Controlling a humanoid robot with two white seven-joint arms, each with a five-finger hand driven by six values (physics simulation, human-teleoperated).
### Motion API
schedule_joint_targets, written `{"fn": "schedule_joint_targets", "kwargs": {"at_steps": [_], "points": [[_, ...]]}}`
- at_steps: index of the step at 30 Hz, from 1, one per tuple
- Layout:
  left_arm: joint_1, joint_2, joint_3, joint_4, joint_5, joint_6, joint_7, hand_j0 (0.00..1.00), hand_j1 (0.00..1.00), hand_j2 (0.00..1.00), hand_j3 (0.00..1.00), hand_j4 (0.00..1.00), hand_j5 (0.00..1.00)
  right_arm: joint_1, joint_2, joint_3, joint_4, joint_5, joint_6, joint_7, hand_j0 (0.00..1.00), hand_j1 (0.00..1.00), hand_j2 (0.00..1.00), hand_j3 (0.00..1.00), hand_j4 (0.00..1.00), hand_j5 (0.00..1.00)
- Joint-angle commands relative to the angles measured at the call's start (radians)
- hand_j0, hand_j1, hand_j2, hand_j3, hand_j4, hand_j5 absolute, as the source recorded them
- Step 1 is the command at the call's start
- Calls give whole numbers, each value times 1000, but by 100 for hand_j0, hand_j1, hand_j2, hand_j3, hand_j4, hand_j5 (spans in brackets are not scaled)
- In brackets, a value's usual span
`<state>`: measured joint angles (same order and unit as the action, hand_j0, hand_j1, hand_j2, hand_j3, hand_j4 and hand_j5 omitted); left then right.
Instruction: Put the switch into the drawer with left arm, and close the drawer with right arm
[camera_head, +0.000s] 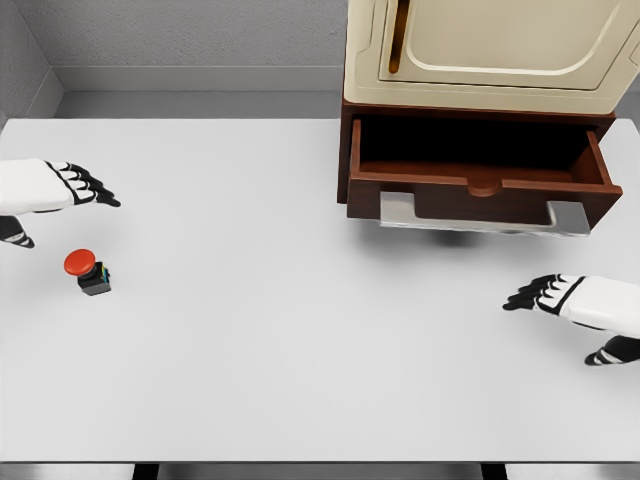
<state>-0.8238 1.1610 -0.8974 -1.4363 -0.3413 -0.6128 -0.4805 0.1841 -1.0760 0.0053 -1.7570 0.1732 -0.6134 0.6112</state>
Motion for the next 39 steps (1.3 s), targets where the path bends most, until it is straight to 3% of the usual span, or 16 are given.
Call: {"fn": "schedule_joint_targets", "kwargs": {"at_steps": [1, 5, 7, 11, 14, 16, 18, 20, 24, 32, 34, 39], "points": [[0, 2, 0, 1, 4, 2, 0, 100, 100, 100, 100, 100, 100, 0, -1, 2, -1, -6, 3, 0, 100, 100, 100, 100, 100, 100], [2, 3, -3, -1, 4, 2, 0, 100, 100, 100, 100, 100, 100, -3, -1, 2, 1, -6, 3, 0, 100, 100, 100, 100, 100, 100], [2, 3, -54, -13, 2, 2, -4, 100, 100, 100, 100, 100, 100, -5, -1, 2, 1, -6, 3, 0, 100, 100, 100, 100, 100, 100], [14, 0, -78, -39, -1, 2, -44, 100, 100, 100, 100, 100, 100, 0, -1, -4, 1, -6, 3, 0, 100, 100, 100, 100, 100, 100], [15, -11, -84, -33, -16, 2, -43, 100, 100, 100, 100, 100, 100, 28, -4, -90, 4, -12, 3, 0, 87, 87, 87, 87, 87, 87], [17, -15, -84, -30, -30, 2, -43, 100, 100, 100, 100, 100, 100, 86, -5, -177, 4, -29, 3, 0, 64, 64, 64, 64, 64, 64], [18, -21, -84, -12, -51, 2, -43, 100, 100, 100, 100, 100, 100, 140, -4, -254, 4, -64, 3, 0, 55, 55, 55, 55, 55, 55], [17, -46, -84, 27, -59, 2, -43, 100, 100, 100, 100, 100, 100, 164, -2, -283, 4, -110, 3, 0, 54, 54, 54, 54, 54, 54], [17, -50, -86, 20, -59, 2, -43, 100, 100, 100, 100, 100, 100, 235, 5, -380, 4, -170, 3, 0, 55, 55, 55, 55, 55, 55], [18, -41, -87, 17, -65, 2, -43, 86, 86, 86, 86, 86, 86, 247, 4, -380, 1, -175, 3, 0, 54, 54, 54, 54, 54, 54], [18, -41, -87, 16, -64, 2, -43, 86, 86, 86, 86, 86, 86, 247, 1, -370, 1, -175, 3, 0, 48, 48, 48, 48, 48, 48], [18, -41, -87, 4, -64, 2, -43, 86, 86, 86, 86, 86, 86, 247, -2, -367, 1, -173, 3, 0, 52, 52, 52, 52, 52, 52]]}}
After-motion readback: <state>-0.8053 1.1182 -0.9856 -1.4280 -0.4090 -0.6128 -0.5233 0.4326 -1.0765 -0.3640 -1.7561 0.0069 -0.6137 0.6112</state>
